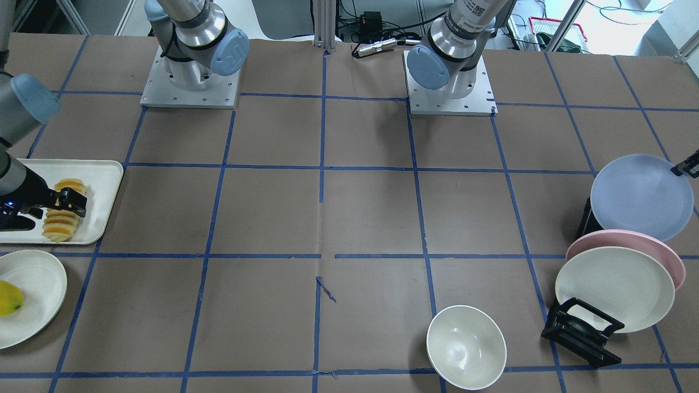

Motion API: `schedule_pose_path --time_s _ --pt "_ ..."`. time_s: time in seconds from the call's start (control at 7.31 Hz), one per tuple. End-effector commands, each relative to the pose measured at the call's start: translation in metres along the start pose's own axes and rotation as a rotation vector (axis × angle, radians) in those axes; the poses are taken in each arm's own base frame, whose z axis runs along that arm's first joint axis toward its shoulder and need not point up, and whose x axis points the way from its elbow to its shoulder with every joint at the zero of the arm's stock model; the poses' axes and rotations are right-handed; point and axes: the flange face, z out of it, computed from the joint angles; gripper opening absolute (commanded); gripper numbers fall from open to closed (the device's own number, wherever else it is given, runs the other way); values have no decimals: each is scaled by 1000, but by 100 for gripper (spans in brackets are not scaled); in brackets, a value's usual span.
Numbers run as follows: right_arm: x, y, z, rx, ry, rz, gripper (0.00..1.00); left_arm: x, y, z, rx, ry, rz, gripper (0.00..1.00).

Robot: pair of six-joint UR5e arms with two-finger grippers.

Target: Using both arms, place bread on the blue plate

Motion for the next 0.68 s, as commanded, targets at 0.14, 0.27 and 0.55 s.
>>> schedule_pose_path --time_s 0.14,0.27,0.55 --pt "3 -1 7 -30 2 -5 19 7 85 -100 -165 33 -41 0" --pt "3 -1 3 -27 6 -6 0 41 101 -113 -174 127 -32 0" --pt "2 1 -24 15 35 -4 0 181 125 -127 -170 198 80 0"
